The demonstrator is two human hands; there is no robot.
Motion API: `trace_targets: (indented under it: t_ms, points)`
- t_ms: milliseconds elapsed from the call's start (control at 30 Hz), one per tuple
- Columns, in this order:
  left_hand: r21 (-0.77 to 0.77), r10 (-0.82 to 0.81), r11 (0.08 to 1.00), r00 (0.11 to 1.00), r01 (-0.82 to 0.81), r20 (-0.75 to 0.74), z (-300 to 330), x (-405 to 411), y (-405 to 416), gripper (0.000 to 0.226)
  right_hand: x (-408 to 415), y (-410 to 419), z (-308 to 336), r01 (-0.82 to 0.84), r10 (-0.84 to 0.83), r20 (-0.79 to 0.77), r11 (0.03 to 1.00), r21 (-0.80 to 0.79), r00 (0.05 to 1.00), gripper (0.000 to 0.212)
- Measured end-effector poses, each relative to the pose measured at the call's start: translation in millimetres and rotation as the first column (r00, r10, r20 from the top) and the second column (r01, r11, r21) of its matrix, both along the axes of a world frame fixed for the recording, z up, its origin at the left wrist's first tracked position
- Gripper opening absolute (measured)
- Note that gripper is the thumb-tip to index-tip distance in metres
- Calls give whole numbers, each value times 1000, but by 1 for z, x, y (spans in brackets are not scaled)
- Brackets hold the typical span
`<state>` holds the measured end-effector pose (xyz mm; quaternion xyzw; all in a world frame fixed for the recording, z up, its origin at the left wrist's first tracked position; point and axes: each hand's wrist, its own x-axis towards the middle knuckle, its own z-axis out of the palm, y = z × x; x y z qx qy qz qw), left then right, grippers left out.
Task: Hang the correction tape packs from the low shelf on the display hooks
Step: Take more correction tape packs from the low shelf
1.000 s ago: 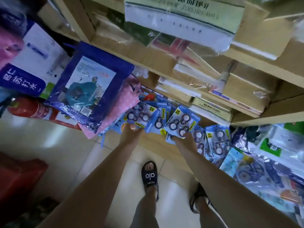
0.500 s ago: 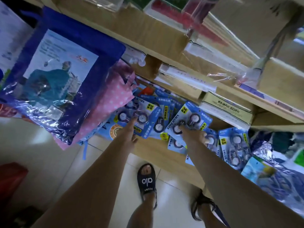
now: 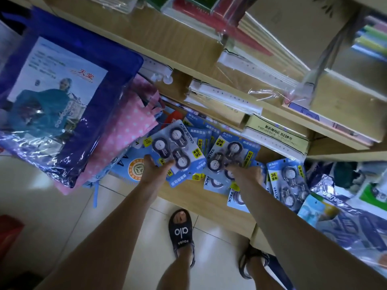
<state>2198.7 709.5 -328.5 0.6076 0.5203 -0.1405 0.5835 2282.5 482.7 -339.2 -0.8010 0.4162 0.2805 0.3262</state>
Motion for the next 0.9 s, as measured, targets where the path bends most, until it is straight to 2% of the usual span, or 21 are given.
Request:
trace_targets:
  t_ms: [67, 100, 200, 267, 400, 467, 567, 633, 700, 767, 833, 900]
  points:
    - [20, -106, 994, 994, 107, -22, 2, -2, -3, 45, -2, -7, 6, -31, 20, 99, 993, 110, 995, 59]
    - [25, -128, 991, 991, 129, -31, 0, -2, -4, 45, -3, -11, 8, -57, 37, 141, 988, 144, 989, 50]
    - [15, -144, 989, 988, 145, -56, 1, 8, -5, 53, -8, -17, 24, -101, 41, 255, 970, 223, 966, 50]
    - [45, -149, 987, 987, 152, -63, -7, 13, -2, 72, -12, -20, 34, -68, -17, 303, 961, 269, 953, 48]
    - [87, -263, 959, 960, 271, -93, -64, 13, 17, 97, -11, -26, 42, 14, -165, 347, 917, 398, 923, 36]
    - [64, -293, 952, 952, 298, -86, -40, 21, 16, 106, -9, -26, 46, 25, -192, 357, 905, 425, 914, 37]
    - [13, -328, 944, 940, 331, -87, -14, 31, 16, 93, -4, -33, 52, 41, -237, 400, 897, 440, 885, 42]
    - [-27, -359, 934, 931, 358, -67, -4, 34, 14, 67, -2, -41, 52, 94, -317, 394, 866, 490, 863, 36]
    - [-65, -362, 931, 932, 360, -17, -2, 35, 11, 44, -3, -37, 45, 140, -364, 280, 794, 591, 888, 33]
    - [-99, -354, 930, 935, 354, 20, -5, 38, 8, 47, -5, -22, 34, 106, -264, 162, 769, 630, 951, 38]
    - [-108, -362, 925, 931, 365, 47, -8, 40, 6, 62, -8, -2, 19, -42, -57, 151, 811, 584, 987, 37]
    - [-110, -366, 923, 929, 370, 51, -13, 37, 7, 67, -11, 15, 11, -156, 92, 149, 846, 511, 985, 30]
